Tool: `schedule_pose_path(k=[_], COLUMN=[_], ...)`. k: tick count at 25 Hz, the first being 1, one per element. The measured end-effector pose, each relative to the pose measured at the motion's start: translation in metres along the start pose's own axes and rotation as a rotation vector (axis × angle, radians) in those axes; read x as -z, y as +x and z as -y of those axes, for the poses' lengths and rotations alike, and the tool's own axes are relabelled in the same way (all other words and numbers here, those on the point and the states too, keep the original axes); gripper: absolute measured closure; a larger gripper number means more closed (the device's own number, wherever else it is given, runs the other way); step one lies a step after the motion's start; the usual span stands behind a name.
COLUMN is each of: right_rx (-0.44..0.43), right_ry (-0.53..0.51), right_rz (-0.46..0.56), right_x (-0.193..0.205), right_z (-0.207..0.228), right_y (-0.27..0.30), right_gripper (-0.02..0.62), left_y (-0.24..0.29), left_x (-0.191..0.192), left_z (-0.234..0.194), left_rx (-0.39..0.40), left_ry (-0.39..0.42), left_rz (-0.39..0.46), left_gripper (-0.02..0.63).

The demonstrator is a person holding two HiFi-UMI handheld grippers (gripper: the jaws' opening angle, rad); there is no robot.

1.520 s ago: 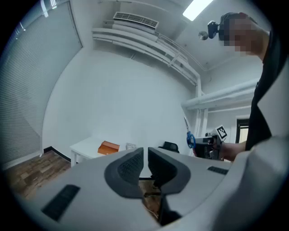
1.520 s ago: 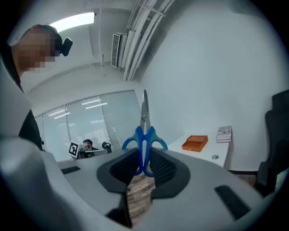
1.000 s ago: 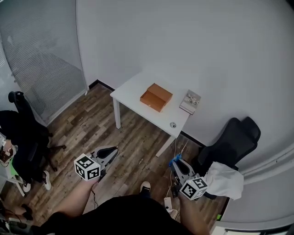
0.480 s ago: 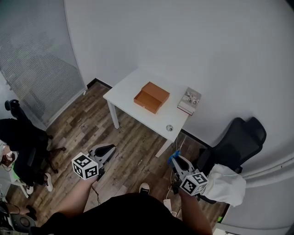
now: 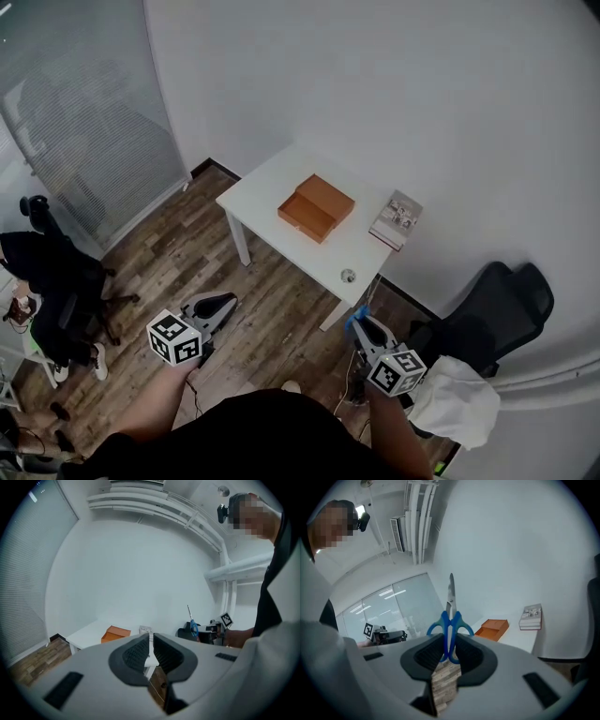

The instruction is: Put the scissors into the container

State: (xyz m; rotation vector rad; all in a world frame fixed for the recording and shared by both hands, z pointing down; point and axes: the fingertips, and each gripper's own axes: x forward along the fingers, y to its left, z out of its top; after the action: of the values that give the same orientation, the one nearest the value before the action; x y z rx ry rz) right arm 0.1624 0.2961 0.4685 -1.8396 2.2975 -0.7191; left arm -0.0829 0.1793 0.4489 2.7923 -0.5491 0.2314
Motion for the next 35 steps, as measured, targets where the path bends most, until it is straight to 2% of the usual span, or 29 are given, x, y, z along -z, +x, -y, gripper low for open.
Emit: schedule_pose_path(k=[6, 11, 16, 22, 30, 35], right_rx=[-0.011, -0.010, -0.015, -0.023, 0.008, 0.054], right_ry=[-0.053, -0.073, -0.144, -0.142, -0.144, -0.138], right_rz=[-0.021, -0.022, -0.049, -0.056, -0.082, -0.088], right_x=[-0.009, -0.016, -0.020, -0.025, -0.024, -0.030], right_z=[0.026, 0.041, 0.041, 0.040, 0.046, 0.050], right_y=[0.012, 0.020, 0.029, 0.048, 0.084, 0.117], right_gripper=[0.514, 0.514, 0.514, 0.514, 0.514, 0.514], left_y=[0.016, 0.033, 0.038, 0.035, 0.059, 0.080], left_x=[-0.001, -0.004, -0.013, -0.011, 0.000, -0.009], left_z=[0.002, 0.008, 0.004, -0.014, -0.051, -0.095], left_rx=[-0.051, -0.059, -0.070, -0.093, -0.044, -0.002], left_ry=[0.021, 0.063, 0.061, 0.040, 0.004, -0.003], left_rz=[-0.011, -0.020, -0.007, -0.013, -0.028, -0.024], left_gripper=[0.572, 0.572, 0.572, 0.572, 0.572, 0.572])
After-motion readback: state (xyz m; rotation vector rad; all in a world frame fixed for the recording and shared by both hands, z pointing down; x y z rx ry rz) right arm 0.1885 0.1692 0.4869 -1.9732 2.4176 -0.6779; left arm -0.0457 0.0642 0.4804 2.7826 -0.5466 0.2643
